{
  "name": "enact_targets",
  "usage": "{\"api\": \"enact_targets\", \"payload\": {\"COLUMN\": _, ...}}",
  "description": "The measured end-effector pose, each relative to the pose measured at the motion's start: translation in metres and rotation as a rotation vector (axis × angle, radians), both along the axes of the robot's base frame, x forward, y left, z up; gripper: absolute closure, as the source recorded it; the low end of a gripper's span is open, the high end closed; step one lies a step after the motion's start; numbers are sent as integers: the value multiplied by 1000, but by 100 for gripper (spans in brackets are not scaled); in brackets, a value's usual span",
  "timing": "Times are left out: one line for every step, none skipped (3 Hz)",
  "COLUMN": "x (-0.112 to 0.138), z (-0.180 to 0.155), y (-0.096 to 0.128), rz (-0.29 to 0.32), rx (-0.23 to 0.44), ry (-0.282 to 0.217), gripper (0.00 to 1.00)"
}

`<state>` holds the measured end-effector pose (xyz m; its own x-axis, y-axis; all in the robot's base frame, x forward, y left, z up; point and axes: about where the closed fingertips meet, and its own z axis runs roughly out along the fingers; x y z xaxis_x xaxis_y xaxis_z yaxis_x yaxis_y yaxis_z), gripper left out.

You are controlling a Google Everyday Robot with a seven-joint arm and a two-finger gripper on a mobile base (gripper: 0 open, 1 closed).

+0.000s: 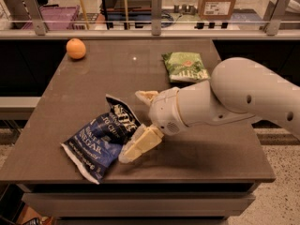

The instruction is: Move blue chip bag near orange

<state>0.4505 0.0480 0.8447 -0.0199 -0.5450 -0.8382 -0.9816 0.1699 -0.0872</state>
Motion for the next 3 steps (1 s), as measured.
{"api": "enact_targets", "payload": {"x": -9, "z": -1, "y": 18, "rz": 14, "rx": 35, "ry": -5, "gripper": 23}}
{"api": "enact_targets", "payload": {"x": -9, "z": -1, "y": 18, "rz": 16, "rx": 31, "ry": -7, "gripper": 45}}
{"api": "enact_targets", "payload": {"x": -11, "z": 0, "y": 20, "rz": 20, "rx": 30, "ry": -9, "gripper": 69}}
